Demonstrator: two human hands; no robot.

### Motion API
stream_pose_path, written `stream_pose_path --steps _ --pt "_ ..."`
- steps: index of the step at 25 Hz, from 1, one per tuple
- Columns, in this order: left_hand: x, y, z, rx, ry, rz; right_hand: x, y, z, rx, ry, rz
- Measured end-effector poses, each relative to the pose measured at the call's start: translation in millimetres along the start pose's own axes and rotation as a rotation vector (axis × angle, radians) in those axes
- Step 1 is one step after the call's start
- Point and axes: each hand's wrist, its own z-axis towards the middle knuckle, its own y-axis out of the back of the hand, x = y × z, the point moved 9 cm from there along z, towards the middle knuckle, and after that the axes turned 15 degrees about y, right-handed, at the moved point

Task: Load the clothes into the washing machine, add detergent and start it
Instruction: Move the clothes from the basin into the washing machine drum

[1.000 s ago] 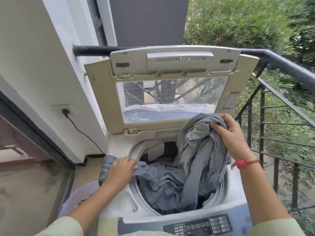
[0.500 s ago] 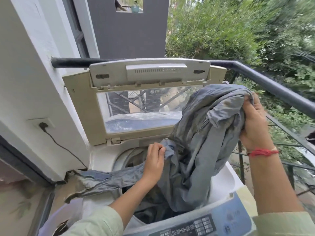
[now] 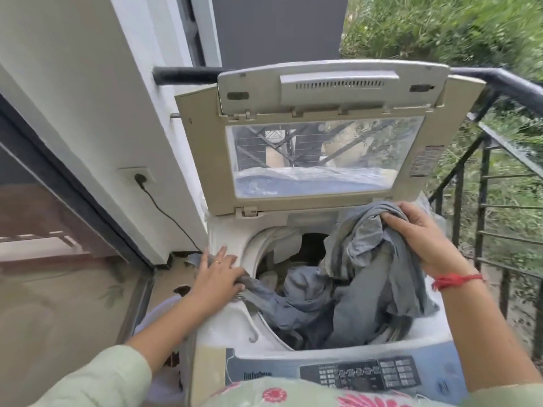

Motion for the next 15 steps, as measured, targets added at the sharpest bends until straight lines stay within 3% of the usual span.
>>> stream_pose_path --steps 3,6,8,12,13,15 --pt "-35.0 27.5 -7.5 -0.187 -0.087 -0.45 11.4 -11.8 4.7 0.023 0.05 -0.037" --pt "-112.0 73.8 -15.3 -0.114 -0.303 -0.966 38.7 -0.2 4.3 -0.061 0.106 0.091" --pt "-164.3 76.2 -8.3 0.0 -0.322 -0.859 57.6 13.7 1.5 -0.102 0.162 0.125" --pt "-159.3 16.9 18.9 0.266 -0.139 0.07 76.7 35.5 -6.5 -0.073 0.249 -0.06" --pt "-145.6 8.0 26.1 0.31 -0.09 0.108 77.5 35.8 -8.5 -0.024 0.262 -0.129" --pt "-138.7 21.0 29.7 0.302 -0.135 -0.217 80.4 27.4 -11.3 0.095 0.283 -0.219"
